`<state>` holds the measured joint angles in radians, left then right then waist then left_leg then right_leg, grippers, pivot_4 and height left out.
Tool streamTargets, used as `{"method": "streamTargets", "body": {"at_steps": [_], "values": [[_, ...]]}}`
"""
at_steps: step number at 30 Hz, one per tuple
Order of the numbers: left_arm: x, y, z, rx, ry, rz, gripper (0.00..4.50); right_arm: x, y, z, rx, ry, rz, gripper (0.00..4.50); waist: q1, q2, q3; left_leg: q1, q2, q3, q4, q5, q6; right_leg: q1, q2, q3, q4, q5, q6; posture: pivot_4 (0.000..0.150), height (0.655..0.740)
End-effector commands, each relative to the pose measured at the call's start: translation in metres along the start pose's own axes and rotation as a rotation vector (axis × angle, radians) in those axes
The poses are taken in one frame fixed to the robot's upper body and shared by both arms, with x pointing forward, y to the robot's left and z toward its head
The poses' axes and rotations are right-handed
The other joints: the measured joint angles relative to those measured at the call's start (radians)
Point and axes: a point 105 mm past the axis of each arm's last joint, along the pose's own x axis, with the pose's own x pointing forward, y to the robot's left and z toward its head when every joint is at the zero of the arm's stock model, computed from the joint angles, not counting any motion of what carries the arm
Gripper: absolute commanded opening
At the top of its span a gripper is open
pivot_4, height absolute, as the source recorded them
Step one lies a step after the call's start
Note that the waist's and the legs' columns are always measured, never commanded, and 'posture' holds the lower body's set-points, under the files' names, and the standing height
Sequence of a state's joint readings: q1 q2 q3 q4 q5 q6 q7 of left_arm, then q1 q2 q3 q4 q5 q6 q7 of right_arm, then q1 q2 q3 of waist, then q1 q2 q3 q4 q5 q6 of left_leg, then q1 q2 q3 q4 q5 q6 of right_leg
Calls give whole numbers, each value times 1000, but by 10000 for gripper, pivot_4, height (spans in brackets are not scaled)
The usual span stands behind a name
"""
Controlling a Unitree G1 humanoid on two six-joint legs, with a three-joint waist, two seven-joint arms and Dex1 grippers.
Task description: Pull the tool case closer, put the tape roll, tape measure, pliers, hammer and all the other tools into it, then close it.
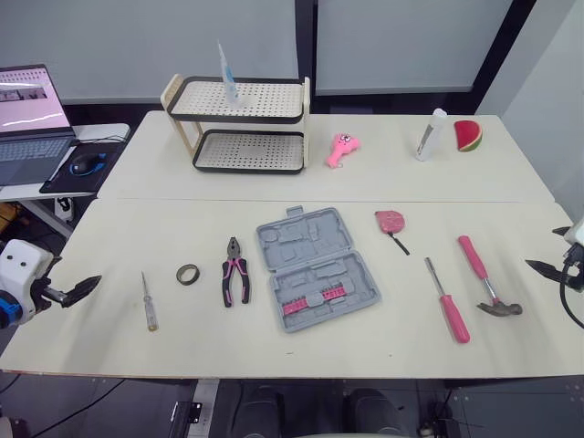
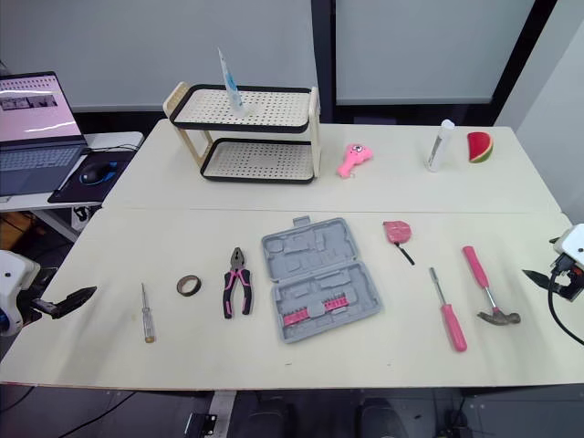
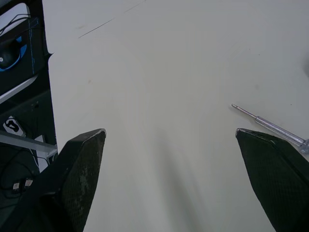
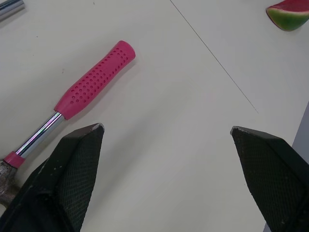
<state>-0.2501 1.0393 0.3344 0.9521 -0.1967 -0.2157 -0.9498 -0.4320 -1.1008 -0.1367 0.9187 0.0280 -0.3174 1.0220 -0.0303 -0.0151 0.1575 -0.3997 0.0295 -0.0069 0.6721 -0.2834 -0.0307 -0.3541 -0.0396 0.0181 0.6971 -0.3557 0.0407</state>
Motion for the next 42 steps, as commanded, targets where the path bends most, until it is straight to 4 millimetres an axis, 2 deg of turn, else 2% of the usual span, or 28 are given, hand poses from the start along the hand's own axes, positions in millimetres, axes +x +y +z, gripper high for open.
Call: {"method": "streamTargets", "body": {"at_steps": [1, 34, 38, 42], "values": [[-5, 11, 13, 30, -29, 31, 44792, -8, -12, 6, -11, -17, -44, 45000, 0, 0, 0, 0, 0, 0, 0, 0, 0, 0, 0, 0, 0, 0, 0, 1500, 7400], [-7, 10, 16, -12, -44, -3, 44792, -5, -9, 8, -9, -29, -40, 45000, 0, 0, 0, 0, 0, 0, 0, 0, 0, 0, 0, 0, 0, 0, 0, 1500, 7400], [-6, 3, 23, -14, -74, -52, 44792, 2, -5, 18, -10, -65, -13, 45000, -1, 0, 0, 0, 0, 0, 0, 0, 0, 0, 0, 0, 0, 0, 0, 1500, 7400], [-2, -17, 41, -13, -132, -161, 44792, 17, 8, 39, -25, -115, 60, 45000, -1, 0, 0, 0, 1, 0, 0, 0, 0, 0, 0, 0, 0, 0, 0, 1500, 7400]]}}
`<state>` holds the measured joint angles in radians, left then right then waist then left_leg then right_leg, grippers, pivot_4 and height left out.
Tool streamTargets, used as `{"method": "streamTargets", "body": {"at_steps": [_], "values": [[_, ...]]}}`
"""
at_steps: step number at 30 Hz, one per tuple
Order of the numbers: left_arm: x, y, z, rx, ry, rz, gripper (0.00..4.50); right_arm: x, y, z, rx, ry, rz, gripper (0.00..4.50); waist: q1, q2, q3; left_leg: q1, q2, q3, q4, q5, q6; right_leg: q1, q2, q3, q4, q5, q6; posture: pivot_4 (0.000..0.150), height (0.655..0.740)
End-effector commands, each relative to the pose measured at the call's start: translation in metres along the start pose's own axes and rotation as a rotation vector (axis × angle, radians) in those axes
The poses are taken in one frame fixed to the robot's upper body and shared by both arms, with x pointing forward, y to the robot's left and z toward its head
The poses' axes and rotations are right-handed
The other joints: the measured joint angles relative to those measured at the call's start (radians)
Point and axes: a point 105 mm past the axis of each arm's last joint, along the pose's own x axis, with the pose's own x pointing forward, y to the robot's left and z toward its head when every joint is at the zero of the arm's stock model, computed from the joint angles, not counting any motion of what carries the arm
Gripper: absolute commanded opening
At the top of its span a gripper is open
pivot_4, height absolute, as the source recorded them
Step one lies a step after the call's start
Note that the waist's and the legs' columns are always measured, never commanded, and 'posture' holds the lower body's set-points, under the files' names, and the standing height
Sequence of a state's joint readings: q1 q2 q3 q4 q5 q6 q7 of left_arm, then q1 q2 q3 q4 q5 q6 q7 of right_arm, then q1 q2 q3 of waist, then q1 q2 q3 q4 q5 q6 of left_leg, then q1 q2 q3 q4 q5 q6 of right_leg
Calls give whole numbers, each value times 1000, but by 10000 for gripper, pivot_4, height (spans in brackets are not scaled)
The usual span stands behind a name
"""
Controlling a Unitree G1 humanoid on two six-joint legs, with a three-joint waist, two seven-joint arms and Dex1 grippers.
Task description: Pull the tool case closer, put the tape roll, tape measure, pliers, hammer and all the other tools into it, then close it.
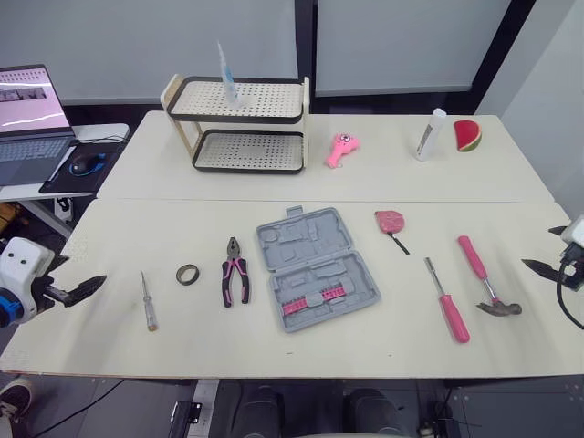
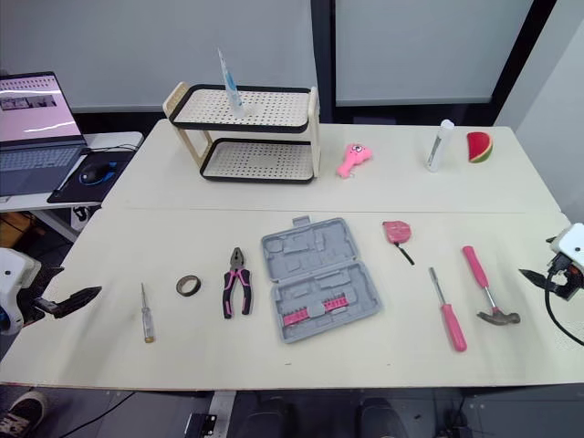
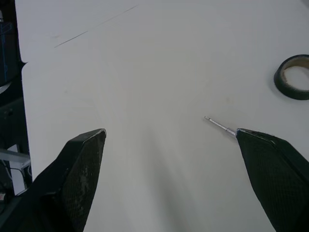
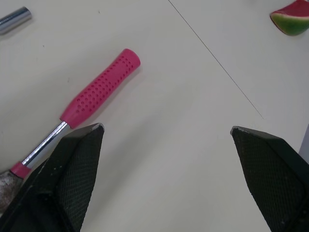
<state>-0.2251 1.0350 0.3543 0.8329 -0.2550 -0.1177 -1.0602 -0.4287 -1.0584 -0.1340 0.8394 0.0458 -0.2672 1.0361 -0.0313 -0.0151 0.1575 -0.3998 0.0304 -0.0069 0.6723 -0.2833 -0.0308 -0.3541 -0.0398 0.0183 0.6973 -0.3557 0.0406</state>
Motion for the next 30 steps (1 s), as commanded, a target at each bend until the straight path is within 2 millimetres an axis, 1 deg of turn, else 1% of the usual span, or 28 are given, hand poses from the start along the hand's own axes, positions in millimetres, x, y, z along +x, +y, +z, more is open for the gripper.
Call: {"method": "streamTargets", "body": {"at_steps": [1, 2, 4, 5, 7, 9, 13, 17, 18, 22, 25, 30], "values": [[1, -12, 28, 36, -84, -71, 44792, 9, 4, 28, -50, -62, 50, 45000, 0, 0, 0, 0, 0, 0, 0, 0, 0, 0, 0, 0, 0, 0, 0, 1500, 7400], [4, -20, 31, 49, -89, -104, 44960, 14, 10, 34, -74, -65, 76, 43144, 1, 0, 0, 0, 0, 0, 0, 0, 0, 0, 0, 0, 0, 0, 0, 1500, 7400], [10, -37, 41, 75, -105, -165, 40979, 24, 19, 45, -103, -81, 113, 38947, 1, 0, 0, 0, 0, 0, 0, 0, 0, 0, -1, 0, 0, 0, 0, 1500, 7400], [13, -45, 46, 84, -115, -192, 38740, 29, 23, 51, -121, -90, 127, 35772, 2, 0, 0, 0, 0, 0, 0, 0, 0, 0, -1, 0, 0, 0, 0, 1500, 7400], [20, -65, 57, 115, -128, -256, 32904, 39, 30, 66, -168, -109, 153, 28598, 2, 0, 0, -1, 0, -1, 1, 0, 0, 0, -1, 0, 0, 0, 0, 1500, 7400], [26, -81, 66, 131, -138, -305, 26303, 49, 37, 80, -202, -129, 175, 23401, 3, 0, 0, -1, 0, -1, 1, 0, 0, 0, -1, 0, 0, 0, 0, 1500, 7400], [38, -109, 70, 198, -120, -384, 13319, 69, 53, 97, -233, -153, 216, 17271, 2, 0, 0, -1, -1, -2, 2, 0, 0, 0, 0, 0, 0, 0, 0, 1500, 7400], [50, -137, 75, 211, -137, -450, 832, 87, 65, 114, -223, -183, 224, 11622, 2, 0, 0, -1, -1, -2, 2, 0, 0, 0, 0, 0, 0, 0, 0, 1500, 7400], [52, -142, 77, 215, -141, -460, 0, 90, 67, 116, -227, -186, 225, 10280, 3, 0, 0, -1, -1, -2, 2, 0, 0, 0, 1, 0, 0, 0, 0, 1500, 7400], [68, -162, 84, 206, -161, -496, 0, 108, 77, 123, -261, -176, 247, 4608, 4, 0, 0, -2, -1, -3, 3, 1, -1, 0, 1, 0, 0, 0, 0, 1500, 7400], [79, -173, 82, 195, -159, -516, 0, 120, 85, 126, -274, -174, 263, 672, 3, 0, 0, -2, -1, -3, 3, 1, -2, 1, 2, -1, 0, 0, 0, 1500, 7400], [93, -191, 82, 170, -169, -535, 0, 135, 95, 132, -304, -176, 278, 116, 0, 0, 0, -2, -1, -3, 3, 2, -3, 0, 2, 0, 0, 0, 0, 1500, 7400]]}}
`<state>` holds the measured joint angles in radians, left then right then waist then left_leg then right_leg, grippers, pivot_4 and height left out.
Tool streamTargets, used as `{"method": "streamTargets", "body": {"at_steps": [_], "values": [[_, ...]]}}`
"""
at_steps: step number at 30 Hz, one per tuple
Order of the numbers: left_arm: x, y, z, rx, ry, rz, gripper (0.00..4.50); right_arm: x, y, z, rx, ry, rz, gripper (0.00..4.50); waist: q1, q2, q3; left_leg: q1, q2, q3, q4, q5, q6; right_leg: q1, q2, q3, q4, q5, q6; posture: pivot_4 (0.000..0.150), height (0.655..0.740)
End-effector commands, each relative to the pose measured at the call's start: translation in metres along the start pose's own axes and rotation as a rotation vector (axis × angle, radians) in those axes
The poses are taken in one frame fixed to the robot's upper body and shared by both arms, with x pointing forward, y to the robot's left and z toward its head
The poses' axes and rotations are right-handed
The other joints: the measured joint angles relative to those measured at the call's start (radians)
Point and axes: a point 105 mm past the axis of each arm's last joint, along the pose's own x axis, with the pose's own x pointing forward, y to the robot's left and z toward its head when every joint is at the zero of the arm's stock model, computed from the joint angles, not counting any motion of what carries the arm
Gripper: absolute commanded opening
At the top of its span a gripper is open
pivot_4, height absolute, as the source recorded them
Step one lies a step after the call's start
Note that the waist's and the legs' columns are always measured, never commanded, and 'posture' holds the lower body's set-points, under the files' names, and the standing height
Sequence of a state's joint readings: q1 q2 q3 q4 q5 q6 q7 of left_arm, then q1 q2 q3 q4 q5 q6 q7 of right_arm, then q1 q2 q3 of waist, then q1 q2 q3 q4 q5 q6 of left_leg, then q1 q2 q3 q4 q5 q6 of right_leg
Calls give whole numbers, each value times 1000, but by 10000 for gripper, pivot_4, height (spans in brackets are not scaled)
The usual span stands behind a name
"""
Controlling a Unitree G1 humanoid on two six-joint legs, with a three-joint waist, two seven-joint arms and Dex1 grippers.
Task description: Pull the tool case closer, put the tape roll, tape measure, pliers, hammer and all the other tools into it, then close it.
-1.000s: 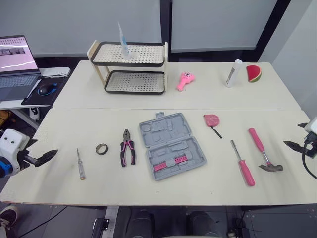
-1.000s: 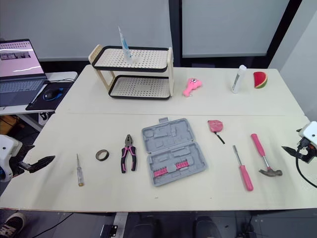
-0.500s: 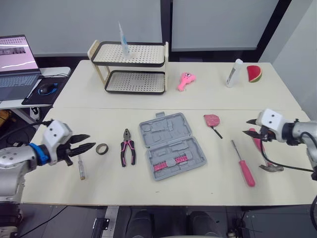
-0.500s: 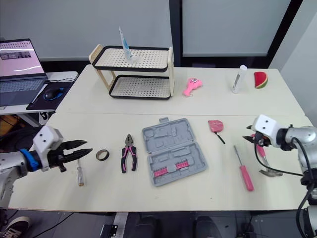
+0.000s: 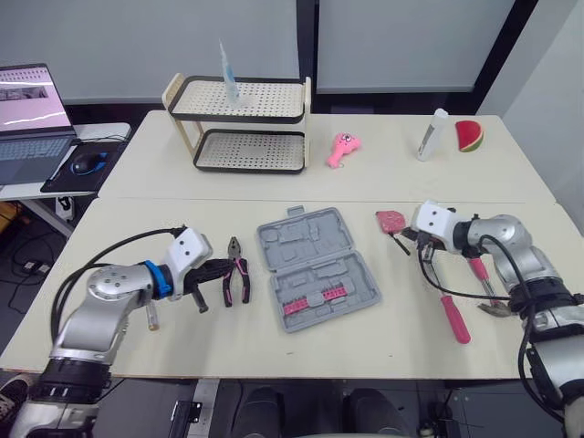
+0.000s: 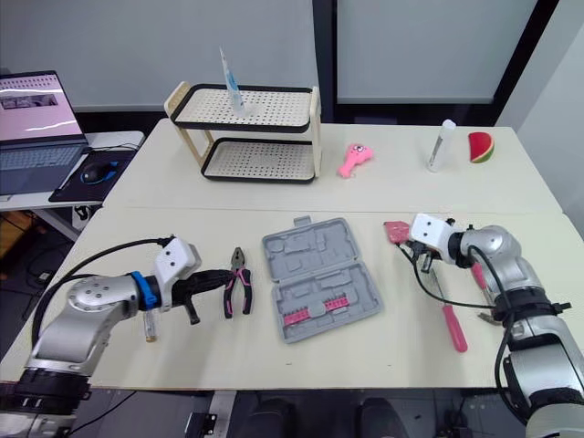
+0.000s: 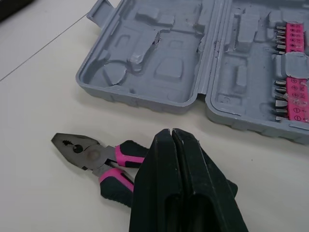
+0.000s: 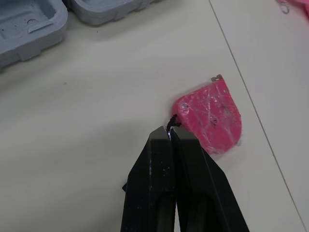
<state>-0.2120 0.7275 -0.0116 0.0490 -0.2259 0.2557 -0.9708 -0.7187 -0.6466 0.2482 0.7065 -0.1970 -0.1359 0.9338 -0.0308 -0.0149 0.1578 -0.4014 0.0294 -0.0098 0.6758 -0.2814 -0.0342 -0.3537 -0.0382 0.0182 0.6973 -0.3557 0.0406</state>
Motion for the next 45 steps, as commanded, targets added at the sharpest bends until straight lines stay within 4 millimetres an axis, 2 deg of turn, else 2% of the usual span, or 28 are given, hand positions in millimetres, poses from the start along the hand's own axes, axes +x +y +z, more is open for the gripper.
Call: {"method": "streamTargets", "body": {"at_steps": [1, 9, 17, 23, 29, 37, 45], "values": [[11, -2, 5, 18, -14, 2, 0, 4, -9, 11, -55, -15, -23, 116, 0, 0, 0, 0, 0, 0, 0, 0, 0, 0, 0, 0, 0, 0, 0, 1500, 7400], [37, -11, -3, -12, 10, -19, 0, 19, 1, 14, -85, -10, 31, 116, 0, 0, 0, 0, 0, -1, 0, 0, -1, 1, 0, -1, 0, 0, 0, 1500, 7400], [54, -19, -10, -19, 54, -34, 0, 31, 7, 22, -108, -11, 66, 116, 0, 0, 0, 0, 0, -1, 1, 0, -1, 0, 0, -1, 0, 0, 0, 1500, 7400], [68, -24, -8, -23, 61, -39, 0, 44, 11, 33, -147, -14, 90, 116, 0, 0, 0, 0, 0, -1, 1, 1, -1, 1, 0, -1, 0, 0, 0, 1500, 7400], [73, -22, -4, -20, 62, -40, 0, 56, 20, 48, -174, -32, 139, 116, 0, 0, 0, 0, 0, -2, 1, 1, -1, 0, 0, -1, 0, 0, 0, 1500, 7400], [82, -29, -1, 6, 67, -70, 0, 59, 37, 48, -208, -2, 257, 116, 0, 0, 0, 0, -1, -2, 1, 1, -1, 1, 0, -1, 0, 0, 0, 1500, 7400], [89, -43, -2, 82, 91, -166, 0, 48, 58, 44, -218, 3, 347, 116, 4, 0, 0, 0, -1, -3, 1, 1, -1, 2, 0, -2, 0, 0, 0, 1500, 7400]]}}
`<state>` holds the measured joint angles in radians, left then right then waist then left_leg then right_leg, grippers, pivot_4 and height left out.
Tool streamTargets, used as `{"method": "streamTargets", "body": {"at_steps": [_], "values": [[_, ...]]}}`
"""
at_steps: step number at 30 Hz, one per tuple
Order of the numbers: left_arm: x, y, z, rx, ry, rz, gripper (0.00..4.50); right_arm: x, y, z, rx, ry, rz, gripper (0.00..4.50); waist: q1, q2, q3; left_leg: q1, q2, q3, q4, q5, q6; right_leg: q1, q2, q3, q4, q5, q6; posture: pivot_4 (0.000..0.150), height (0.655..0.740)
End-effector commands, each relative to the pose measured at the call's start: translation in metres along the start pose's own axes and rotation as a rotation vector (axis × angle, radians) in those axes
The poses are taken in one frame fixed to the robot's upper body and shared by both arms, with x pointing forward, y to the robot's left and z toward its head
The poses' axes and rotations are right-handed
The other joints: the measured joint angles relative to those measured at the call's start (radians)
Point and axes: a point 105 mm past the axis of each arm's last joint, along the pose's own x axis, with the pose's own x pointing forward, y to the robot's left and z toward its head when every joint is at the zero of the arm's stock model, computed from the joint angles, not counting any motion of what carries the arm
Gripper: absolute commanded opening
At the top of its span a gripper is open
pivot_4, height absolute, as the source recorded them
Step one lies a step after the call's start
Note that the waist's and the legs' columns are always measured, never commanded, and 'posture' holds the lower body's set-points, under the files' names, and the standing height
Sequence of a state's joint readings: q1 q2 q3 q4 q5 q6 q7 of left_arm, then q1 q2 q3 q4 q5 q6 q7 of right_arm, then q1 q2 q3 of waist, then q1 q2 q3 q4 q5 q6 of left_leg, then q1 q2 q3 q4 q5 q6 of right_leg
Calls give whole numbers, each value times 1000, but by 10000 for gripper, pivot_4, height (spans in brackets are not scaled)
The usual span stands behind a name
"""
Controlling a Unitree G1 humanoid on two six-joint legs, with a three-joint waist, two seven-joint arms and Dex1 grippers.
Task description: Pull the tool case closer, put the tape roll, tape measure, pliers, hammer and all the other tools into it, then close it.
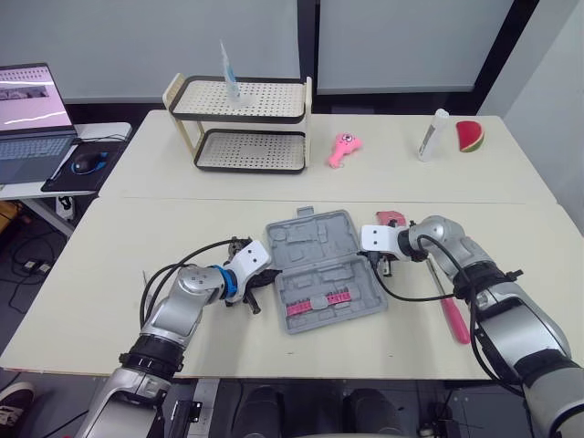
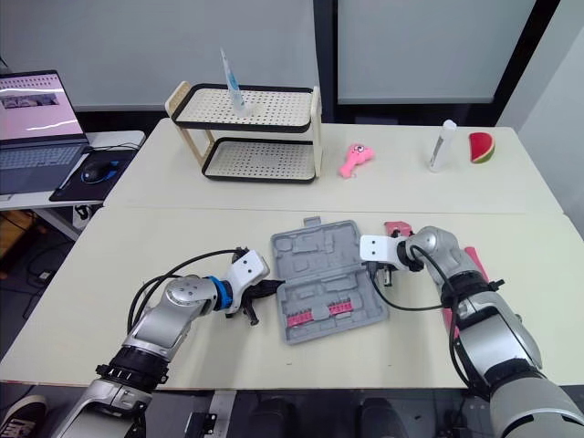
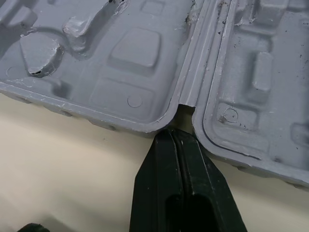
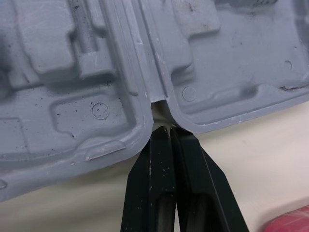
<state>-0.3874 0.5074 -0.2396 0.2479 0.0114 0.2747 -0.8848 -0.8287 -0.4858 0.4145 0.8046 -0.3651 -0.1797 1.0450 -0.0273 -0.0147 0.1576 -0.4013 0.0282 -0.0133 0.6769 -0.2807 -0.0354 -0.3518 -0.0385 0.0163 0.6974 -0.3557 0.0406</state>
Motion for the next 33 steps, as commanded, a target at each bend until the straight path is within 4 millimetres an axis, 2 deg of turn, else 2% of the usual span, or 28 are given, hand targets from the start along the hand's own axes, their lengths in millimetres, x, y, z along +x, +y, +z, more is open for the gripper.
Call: {"method": "streamTargets", "body": {"at_steps": [1, 7, 13, 21, 33], "values": [[10, -16, 11, 62, -26, -98, 0, 1, 15, 12, -20, -45, 57, 116, 1, 0, 0, 0, 0, 0, 0, 0, 0, 0, 0, 0, 0, 0, 0, 1500, 7400], [16, -30, 17, 89, -21, -202, 0, -9, 39, 18, 18, -66, 86, 116, 4, 0, 0, 0, -1, -1, 0, 0, 0, 1, 0, 0, -1, 0, 0, 1500, 7400], [18, -60, 26, 128, -29, -365, 0, -23, 68, 14, 66, -53, 90, 116, 11, 0, 0, 0, -2, -2, 0, 0, 1, 2, 0, 0, -2, 0, 0, 1500, 7400], [15, -80, 20, 144, -3, -452, 0, -29, 99, 16, 142, -57, 98, 116, 14, 0, 0, 0, -2, -3, 0, -1, 2, 3, 1, 1, -2, 0, 0, 1500, 7400], [6, -100, 9, 129, 45, -529, 0, -39, 132, 23, 252, -61, 116, 116, 22, 0, 0, 0, -2, -3, 0, -2, 4, 4, 2, 1, -5, 0, 0, 1500, 7400]]}}
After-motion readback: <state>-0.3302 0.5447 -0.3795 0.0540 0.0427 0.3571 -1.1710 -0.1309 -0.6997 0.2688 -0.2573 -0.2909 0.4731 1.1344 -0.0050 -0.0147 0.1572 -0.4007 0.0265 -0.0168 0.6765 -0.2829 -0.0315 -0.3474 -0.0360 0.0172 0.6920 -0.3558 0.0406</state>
